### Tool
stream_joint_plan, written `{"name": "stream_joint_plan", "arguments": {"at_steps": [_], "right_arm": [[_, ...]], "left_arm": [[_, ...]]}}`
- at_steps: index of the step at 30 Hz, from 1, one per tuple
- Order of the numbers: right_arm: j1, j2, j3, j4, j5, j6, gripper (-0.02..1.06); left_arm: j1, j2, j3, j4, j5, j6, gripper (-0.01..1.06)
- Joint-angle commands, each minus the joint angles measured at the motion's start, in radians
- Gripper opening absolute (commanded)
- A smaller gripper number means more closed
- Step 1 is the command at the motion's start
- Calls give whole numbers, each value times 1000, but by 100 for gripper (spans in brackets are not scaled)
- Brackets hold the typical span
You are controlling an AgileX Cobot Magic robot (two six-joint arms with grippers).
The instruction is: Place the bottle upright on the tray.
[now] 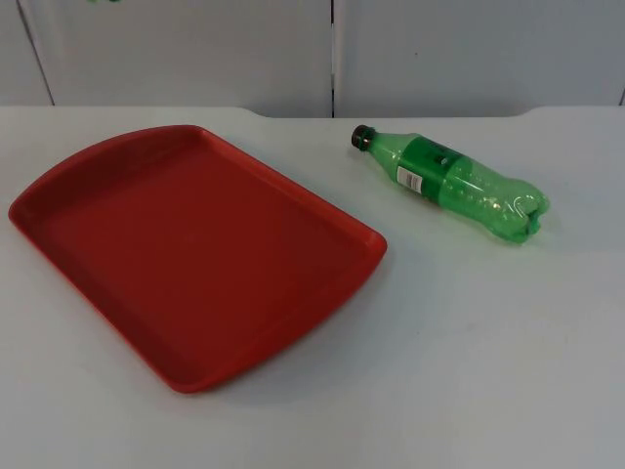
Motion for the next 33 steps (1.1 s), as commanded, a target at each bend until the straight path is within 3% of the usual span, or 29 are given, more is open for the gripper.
{"name": "stream_joint_plan", "arguments": {"at_steps": [1, 5, 16, 33], "right_arm": [[-7, -5, 7, 2, -3, -11, 104], [-7, -5, 7, 2, -3, -11, 104], [-7, -5, 7, 2, -3, -11, 104], [-7, -5, 7, 2, -3, -11, 104]], "left_arm": [[2, -6, 3, 12, 29, -7, 0], [2, 14, 3, 47, 88, -7, 0], [-13, 136, 21, 46, 111, -17, 0], [-13, 374, 32, 48, -11, -4, 0]]}}
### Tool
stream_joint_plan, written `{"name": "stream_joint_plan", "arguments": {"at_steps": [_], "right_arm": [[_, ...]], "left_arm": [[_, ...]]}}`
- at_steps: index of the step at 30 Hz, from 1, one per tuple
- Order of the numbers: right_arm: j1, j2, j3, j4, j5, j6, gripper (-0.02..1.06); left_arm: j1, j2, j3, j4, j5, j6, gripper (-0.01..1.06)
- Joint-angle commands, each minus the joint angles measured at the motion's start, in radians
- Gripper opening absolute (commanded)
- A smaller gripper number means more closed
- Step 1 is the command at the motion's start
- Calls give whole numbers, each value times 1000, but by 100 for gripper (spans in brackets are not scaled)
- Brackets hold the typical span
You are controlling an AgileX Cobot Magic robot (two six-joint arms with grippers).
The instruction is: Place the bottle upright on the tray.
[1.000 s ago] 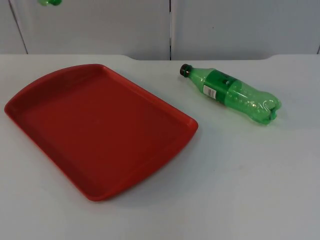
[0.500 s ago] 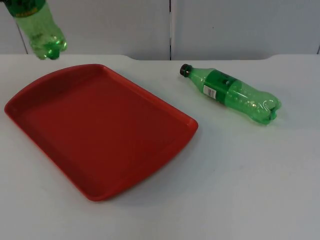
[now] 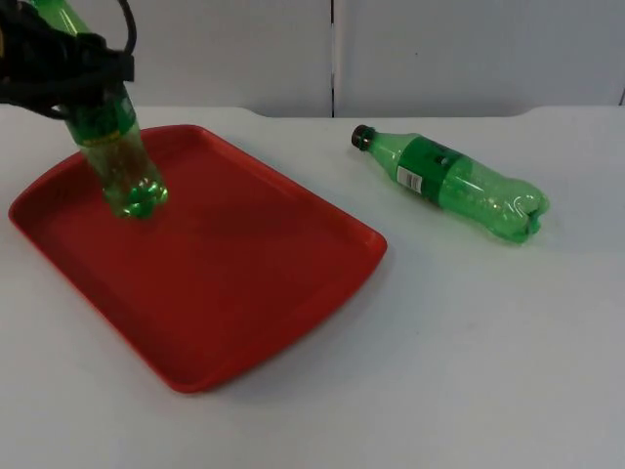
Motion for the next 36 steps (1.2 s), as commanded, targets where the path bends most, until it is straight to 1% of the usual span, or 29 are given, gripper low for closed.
{"name": "stream_joint_plan", "arguments": {"at_steps": [1, 3, 9, 19, 20, 21, 22, 24, 25, 26, 28, 29, 30, 31, 33, 36], "right_arm": [[-7, -5, 7, 2, -3, -11, 104], [-7, -5, 7, 2, -3, -11, 104], [-7, -5, 7, 2, -3, -11, 104], [-7, -5, 7, 2, -3, -11, 104], [-7, -5, 7, 2, -3, -11, 104], [-7, -5, 7, 2, -3, -11, 104], [-7, -5, 7, 2, -3, -11, 104], [-7, -5, 7, 2, -3, -11, 104], [-7, -5, 7, 2, -3, -11, 104], [-7, -5, 7, 2, -3, -11, 104], [-7, -5, 7, 2, -3, -11, 104], [-7, -5, 7, 2, -3, -11, 104], [-7, -5, 7, 2, -3, -11, 104], [-7, -5, 7, 2, -3, -11, 104], [-7, -5, 7, 2, -3, -11, 104], [-7, -5, 7, 2, -3, -11, 104]], "left_arm": [[-5, 15, 3, 8, -41, 2, 0], [-5, 36, 3, 8, -50, 4, 0], [-5, 54, 3, 8, -44, 80, 0], [-5, 56, 3, 12, -42, 87, 1], [-5, 56, 3, 12, -42, 87, 7], [-5, 56, 3, 12, -42, 87, 7], [-5, 56, 3, 12, -42, 87, 14], [-5, 56, 3, 12, -40, 87, 31], [-5, 56, 3, 12, -33, 87, 42], [-5, 56, 3, 12, -33, 87, 42], [-5, 56, 3, 12, -11, 87, 62], [-5, 56, 3, 12, 5, 87, 69], [-5, 56, 3, 12, 13, 87, 74], [-5, 56, 3, 12, 13, 87, 74], [-5, 56, 3, 12, 27, 87, 81], [-5, 56, 3, 9, 29, 87, 81]]}}
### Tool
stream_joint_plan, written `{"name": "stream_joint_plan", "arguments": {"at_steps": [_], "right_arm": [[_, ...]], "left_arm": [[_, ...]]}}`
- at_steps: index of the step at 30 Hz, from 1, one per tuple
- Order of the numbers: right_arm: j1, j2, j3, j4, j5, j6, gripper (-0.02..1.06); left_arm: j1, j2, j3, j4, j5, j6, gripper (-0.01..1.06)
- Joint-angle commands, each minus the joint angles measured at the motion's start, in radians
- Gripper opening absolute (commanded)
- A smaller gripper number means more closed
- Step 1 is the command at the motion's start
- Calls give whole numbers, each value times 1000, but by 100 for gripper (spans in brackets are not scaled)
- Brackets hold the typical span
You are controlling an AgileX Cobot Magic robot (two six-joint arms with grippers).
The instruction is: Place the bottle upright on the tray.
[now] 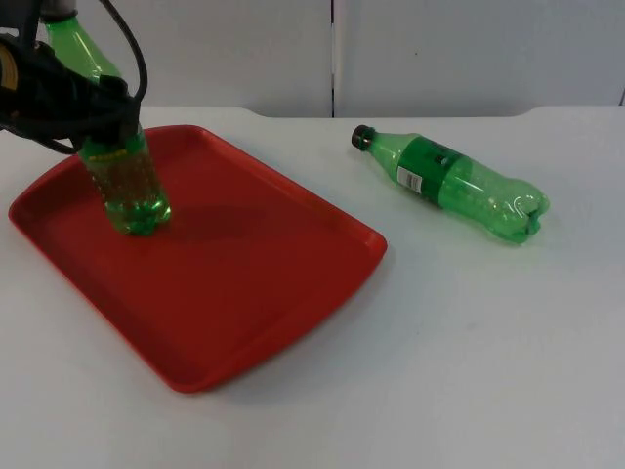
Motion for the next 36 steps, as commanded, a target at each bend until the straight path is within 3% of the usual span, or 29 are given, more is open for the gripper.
{"name": "stream_joint_plan", "arguments": {"at_steps": [1, 10, 16, 28, 36], "right_arm": [[-7, -5, 7, 2, -3, -11, 104], [-7, -5, 7, 2, -3, -11, 104], [-7, -5, 7, 2, -3, -11, 104], [-7, -5, 7, 2, -3, -11, 104], [-7, -5, 7, 2, -3, -11, 104]], "left_arm": [[-5, 1, 3, 3, 6, 1, 81], [-5, 1, 3, 3, 6, -7, 82], [-5, 1, 3, 1, 31, -15, 105], [-5, -25, 3, -19, 133, -19, 105], [-69, -64, 3, -23, 152, -6, 105]]}}
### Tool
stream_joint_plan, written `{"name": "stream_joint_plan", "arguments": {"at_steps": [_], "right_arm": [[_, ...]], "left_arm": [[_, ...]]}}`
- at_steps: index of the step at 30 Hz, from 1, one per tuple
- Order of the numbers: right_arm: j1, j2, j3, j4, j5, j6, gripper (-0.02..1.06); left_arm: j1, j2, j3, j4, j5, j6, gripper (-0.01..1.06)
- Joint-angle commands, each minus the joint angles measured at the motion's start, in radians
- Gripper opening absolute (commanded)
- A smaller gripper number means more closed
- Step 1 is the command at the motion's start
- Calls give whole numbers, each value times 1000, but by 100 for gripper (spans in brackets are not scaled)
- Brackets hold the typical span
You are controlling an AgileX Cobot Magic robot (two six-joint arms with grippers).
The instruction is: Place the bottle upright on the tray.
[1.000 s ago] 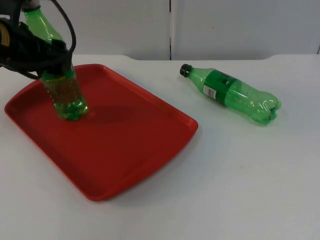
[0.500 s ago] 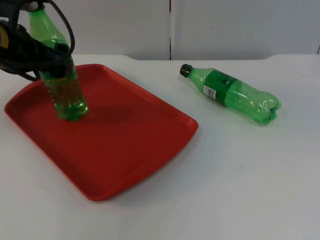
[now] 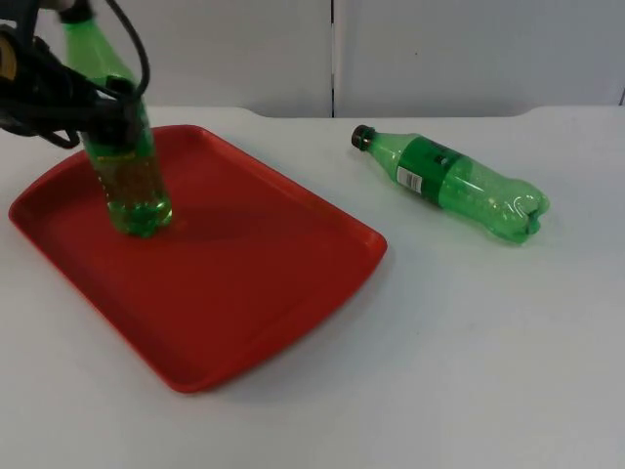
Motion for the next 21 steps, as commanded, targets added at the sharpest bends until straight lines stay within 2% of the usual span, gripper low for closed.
{"name": "stream_joint_plan", "arguments": {"at_steps": [1, 12, 21], "right_arm": [[-7, -5, 7, 2, -3, -11, 104], [-7, -5, 7, 2, -3, -11, 104], [-7, -5, 7, 2, -3, -11, 104]], "left_arm": [[-23, -15, 3, -15, 8, 4, 105], [-57, -49, 3, -30, 138, 4, 105], [-156, -161, 3, -76, 292, 43, 105]]}}
